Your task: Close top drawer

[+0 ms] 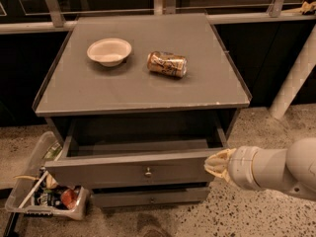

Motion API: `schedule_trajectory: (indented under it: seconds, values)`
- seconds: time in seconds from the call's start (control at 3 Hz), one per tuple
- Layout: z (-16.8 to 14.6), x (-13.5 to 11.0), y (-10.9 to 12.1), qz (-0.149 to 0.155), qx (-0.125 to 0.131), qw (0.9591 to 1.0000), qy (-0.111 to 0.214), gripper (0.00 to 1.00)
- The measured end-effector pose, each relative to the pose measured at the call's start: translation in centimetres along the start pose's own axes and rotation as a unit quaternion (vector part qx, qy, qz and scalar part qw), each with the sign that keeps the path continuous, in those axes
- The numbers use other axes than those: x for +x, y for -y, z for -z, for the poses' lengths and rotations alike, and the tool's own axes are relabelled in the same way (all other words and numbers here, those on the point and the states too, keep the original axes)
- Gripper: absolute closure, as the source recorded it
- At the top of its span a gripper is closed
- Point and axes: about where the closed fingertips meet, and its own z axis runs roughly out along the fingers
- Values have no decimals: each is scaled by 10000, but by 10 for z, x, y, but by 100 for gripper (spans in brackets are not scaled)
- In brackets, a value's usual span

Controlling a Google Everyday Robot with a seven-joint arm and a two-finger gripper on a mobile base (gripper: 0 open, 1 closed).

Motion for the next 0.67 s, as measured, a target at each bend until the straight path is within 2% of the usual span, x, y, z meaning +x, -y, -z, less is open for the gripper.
schedule_trajectory:
  seconds: [0.33,0.67]
  values:
    - [0,0,0,0,1,10000,0,100]
    - [-51,14,5,-46,-291,9995,-59,100]
